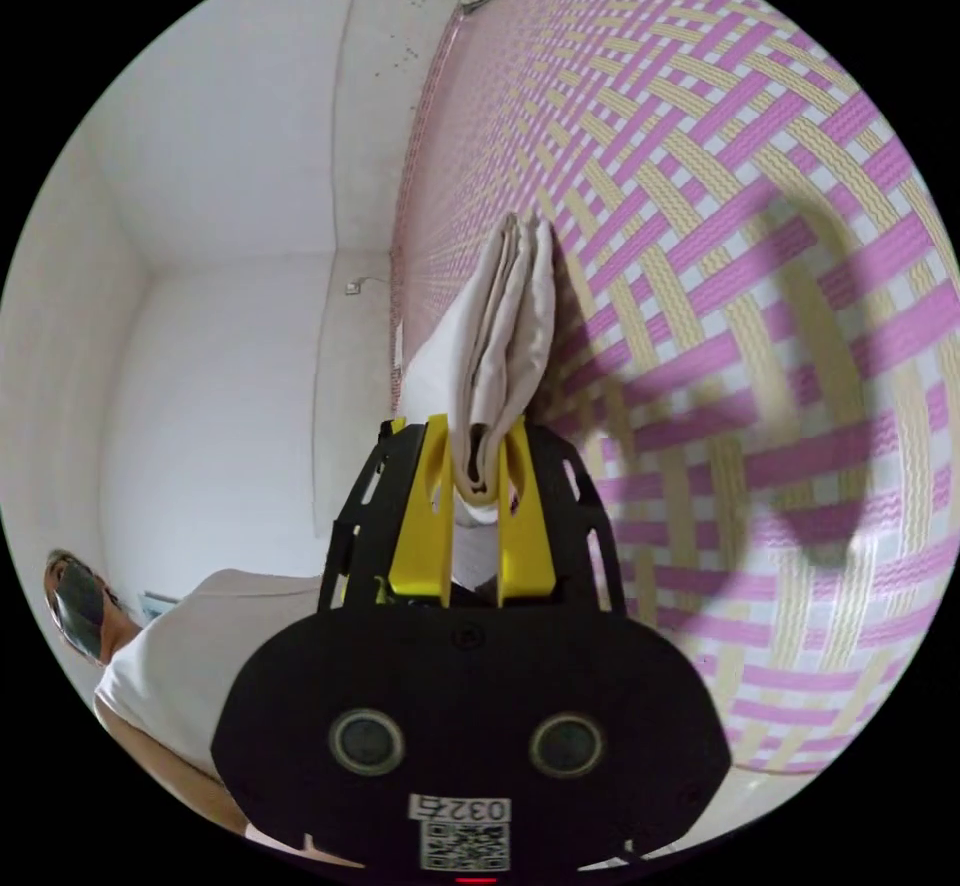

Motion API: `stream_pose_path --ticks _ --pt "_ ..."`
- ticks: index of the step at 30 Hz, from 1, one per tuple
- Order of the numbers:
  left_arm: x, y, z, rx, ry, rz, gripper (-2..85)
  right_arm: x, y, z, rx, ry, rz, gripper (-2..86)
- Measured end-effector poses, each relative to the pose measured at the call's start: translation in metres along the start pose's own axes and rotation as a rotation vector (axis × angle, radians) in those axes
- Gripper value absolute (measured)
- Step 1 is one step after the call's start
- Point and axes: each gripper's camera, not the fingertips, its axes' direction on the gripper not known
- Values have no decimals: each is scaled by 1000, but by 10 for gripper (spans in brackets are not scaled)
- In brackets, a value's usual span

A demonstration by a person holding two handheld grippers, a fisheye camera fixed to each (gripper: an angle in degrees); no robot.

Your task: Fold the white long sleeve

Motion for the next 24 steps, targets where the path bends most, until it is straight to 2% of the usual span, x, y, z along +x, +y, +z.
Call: stream_pose_path --ticks 4,9,16,24 --pt "14 42 -10 31 83 22 24 -24 54 -10 38 -64 -33 66" --pt "-12 80 -25 55 310 -56 26 -29 130 -25 107 -153 -14 66" --pt "-37 83 -23 -169 389 -77 22 -33 258 -57 279 -169 47 66" --pt "-30 75 42 -398 404 10 28 -15 388 -117 493 -259 87 66"
